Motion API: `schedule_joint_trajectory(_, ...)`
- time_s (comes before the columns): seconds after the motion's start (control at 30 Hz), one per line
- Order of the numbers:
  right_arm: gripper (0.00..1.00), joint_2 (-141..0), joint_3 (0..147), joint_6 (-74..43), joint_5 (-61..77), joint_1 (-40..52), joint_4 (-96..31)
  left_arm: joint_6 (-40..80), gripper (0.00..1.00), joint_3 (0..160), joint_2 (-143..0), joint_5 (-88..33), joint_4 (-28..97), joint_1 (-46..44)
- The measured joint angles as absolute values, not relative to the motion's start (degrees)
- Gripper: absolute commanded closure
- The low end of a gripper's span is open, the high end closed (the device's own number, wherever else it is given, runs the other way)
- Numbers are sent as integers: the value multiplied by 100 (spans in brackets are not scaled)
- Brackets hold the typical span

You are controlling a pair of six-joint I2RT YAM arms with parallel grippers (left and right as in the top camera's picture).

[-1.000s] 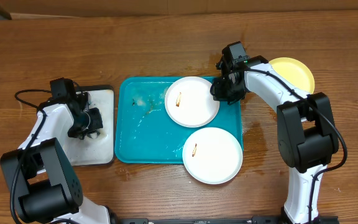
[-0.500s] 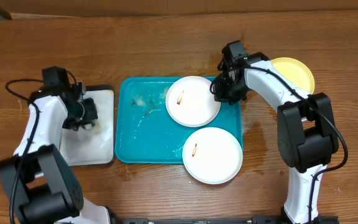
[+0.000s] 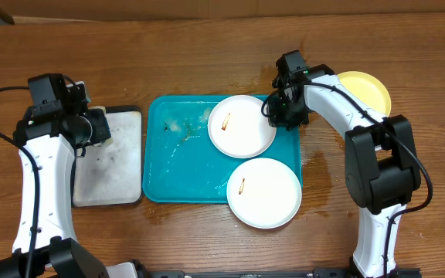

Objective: Clean dirty plates on tray and stack at the side
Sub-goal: 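Lift the soapy sponge above the dark tray with the left gripper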

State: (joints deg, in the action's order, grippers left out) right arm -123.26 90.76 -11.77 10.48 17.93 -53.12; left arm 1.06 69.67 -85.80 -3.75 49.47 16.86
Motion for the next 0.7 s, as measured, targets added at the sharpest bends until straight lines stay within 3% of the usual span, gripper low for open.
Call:
schedule_joint_trajectory(0.07,73,-12326,9076,-1181,1044,1793,-5312,102,96,6969,-8580,-395,5107,1686)
schedule_joint_trajectory(0.17,63,-12326,9076,-1201,1022,1793,-5315,91,96,6969,-8580,-388,5000,1686)
schedule_joint_trajectory(0.27,62,-12326,9076,-1190,1015,1793,-5374,91,96,6969,-8582,-390,4960,1686)
schedule_joint_trajectory(0.3,64,-12326,9076,-1190,1013,1793,-5393,91,96,6969,-8582,-388,4969,1686)
schedule_joint_trajectory(0.4,87,-12326,9076,-1149,1007,1796,-5400,91,96,6969,-8582,-388,4974,1686)
schedule_joint_trajectory(0.43,91,-12326,9076,-1140,1007,1796,-5398,91,96,6969,-8582,-388,4974,1686)
schedule_joint_trajectory(0.57,96,-12326,9076,-1190,1020,1800,-5402,91,96,6969,-8582,-390,4971,1686)
schedule_joint_trajectory(0.7,96,-12326,9076,-1194,1031,1800,-5402,89,96,6969,-8582,-390,4954,1686)
